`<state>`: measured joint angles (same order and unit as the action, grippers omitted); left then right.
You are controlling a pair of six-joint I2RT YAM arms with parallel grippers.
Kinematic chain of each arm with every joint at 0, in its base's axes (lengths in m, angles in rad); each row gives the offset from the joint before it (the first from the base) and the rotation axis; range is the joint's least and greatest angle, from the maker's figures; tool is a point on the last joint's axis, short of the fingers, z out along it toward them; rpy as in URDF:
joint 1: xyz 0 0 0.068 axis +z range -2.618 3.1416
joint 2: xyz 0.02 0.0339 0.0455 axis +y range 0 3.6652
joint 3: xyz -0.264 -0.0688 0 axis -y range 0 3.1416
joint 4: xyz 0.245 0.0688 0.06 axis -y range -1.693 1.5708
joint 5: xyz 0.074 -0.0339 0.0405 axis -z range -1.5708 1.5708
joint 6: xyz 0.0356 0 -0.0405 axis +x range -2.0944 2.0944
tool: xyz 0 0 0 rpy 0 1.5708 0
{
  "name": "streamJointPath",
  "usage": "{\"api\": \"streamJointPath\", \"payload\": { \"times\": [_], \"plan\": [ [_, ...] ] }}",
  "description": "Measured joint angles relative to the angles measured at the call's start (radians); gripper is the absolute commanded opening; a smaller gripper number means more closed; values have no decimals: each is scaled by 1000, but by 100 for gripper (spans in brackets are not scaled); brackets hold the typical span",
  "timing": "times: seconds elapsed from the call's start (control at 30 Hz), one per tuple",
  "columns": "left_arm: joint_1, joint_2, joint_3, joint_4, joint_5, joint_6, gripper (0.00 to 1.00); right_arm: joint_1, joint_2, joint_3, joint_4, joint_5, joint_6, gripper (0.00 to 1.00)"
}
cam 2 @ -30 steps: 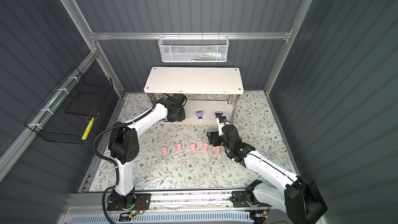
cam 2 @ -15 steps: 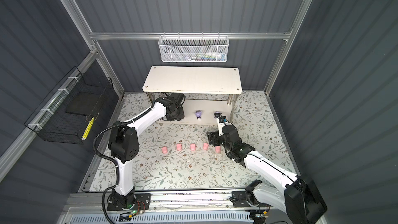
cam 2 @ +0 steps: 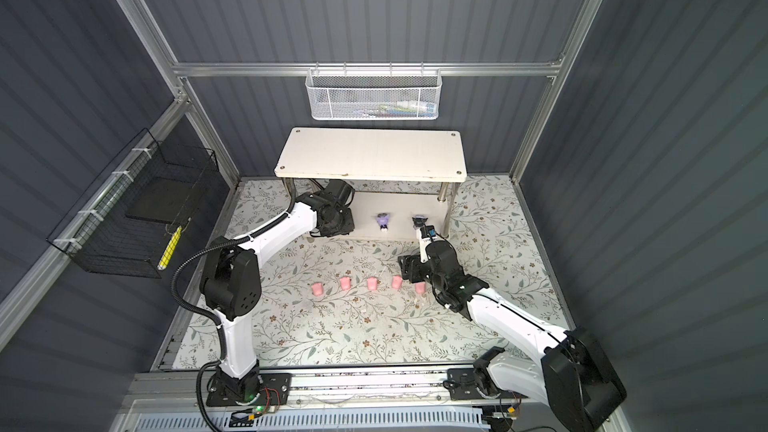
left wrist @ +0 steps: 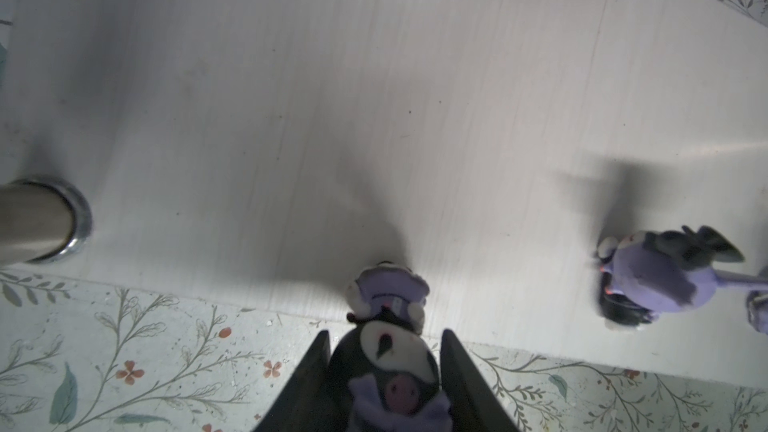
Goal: Place and organize the plastic toys onto the shelf
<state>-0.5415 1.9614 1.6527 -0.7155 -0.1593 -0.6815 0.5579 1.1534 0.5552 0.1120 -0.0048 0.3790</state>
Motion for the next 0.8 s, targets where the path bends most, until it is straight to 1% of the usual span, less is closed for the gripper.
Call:
{"api": "streamJointPath", "payload": {
  "times": [0.2,0.43,0.67,0.8],
  "plan": [
    [0,-52,-39,19,2,-7,42,0,10,0,0,-11,6,77],
    [-3,-167,-44,92,3,-26,43,0,19,0,0,-16,6,77],
    [-17,-190,-95,122,3,-43,43,0,28,0,1,-17,6,77],
    [-47,-192,-116,119,-2,-52,43,0,30,0,2,-19,6,77]
  ]
}}
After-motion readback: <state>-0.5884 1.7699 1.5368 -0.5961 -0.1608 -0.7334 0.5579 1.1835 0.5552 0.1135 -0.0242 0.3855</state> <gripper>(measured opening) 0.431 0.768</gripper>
